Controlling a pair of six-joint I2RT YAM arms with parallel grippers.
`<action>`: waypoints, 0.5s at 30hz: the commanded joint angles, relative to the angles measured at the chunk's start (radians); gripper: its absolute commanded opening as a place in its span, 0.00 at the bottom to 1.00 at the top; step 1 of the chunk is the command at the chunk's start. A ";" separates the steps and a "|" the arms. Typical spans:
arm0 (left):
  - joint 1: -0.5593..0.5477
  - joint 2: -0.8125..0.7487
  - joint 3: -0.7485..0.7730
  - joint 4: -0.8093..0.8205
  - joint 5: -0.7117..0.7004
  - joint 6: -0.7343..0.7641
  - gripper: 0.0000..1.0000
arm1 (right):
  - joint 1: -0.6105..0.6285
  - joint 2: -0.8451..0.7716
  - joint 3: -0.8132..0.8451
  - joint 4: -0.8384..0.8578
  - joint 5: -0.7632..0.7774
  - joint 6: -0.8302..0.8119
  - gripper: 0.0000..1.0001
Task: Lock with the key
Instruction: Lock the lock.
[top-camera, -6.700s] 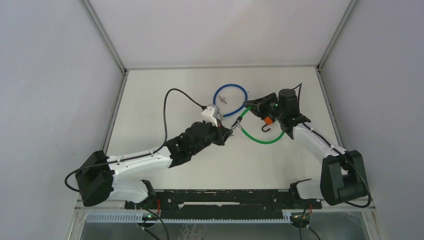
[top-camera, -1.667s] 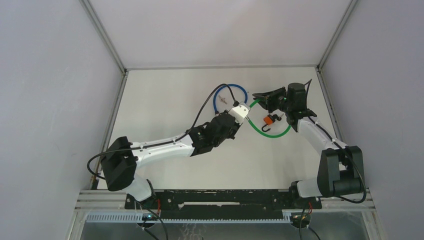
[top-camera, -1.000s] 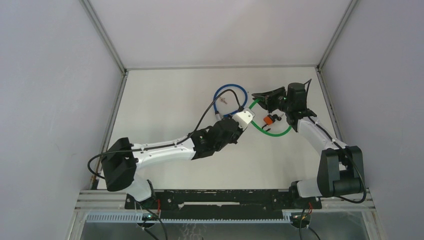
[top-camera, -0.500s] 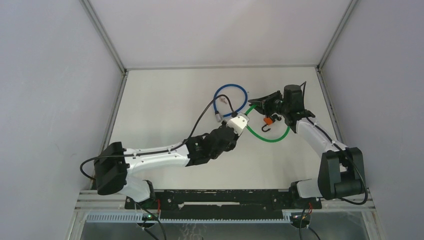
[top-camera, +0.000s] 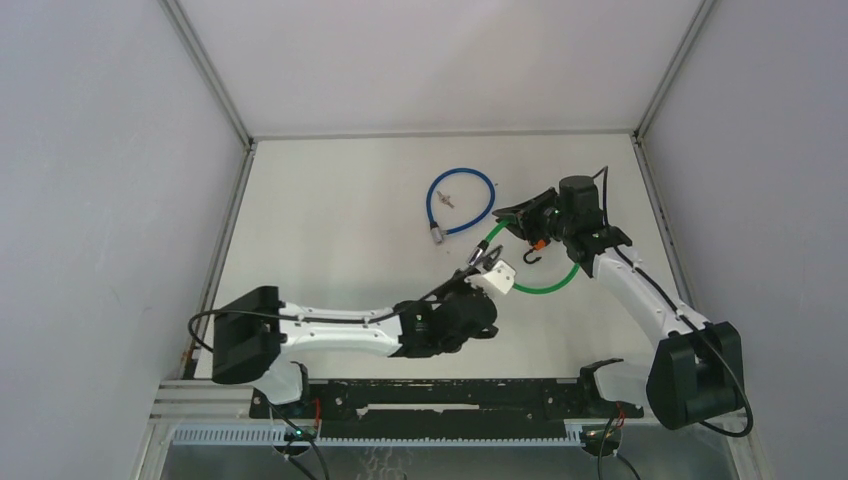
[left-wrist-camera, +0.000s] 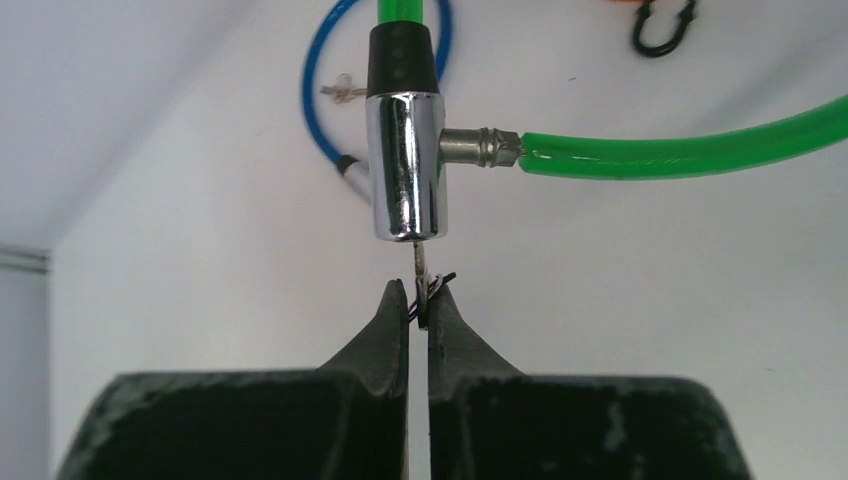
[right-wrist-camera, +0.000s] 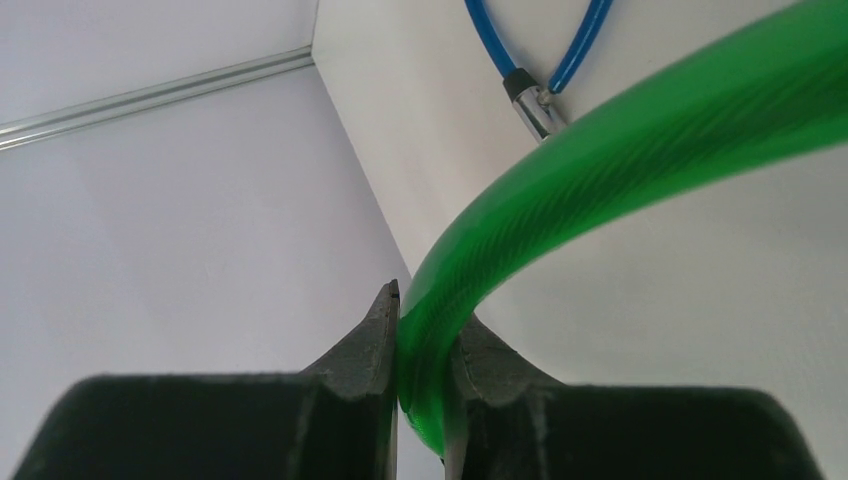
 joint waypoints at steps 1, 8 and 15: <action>-0.024 0.085 0.021 -0.031 -0.364 0.182 0.00 | -0.033 0.010 0.080 0.059 0.071 0.030 0.00; -0.062 0.100 -0.083 0.299 -0.493 0.398 0.00 | -0.087 0.071 0.080 0.092 -0.018 0.050 0.00; -0.179 0.114 -0.073 -0.044 -0.329 0.127 0.00 | -0.166 0.126 0.130 0.089 -0.017 0.031 0.00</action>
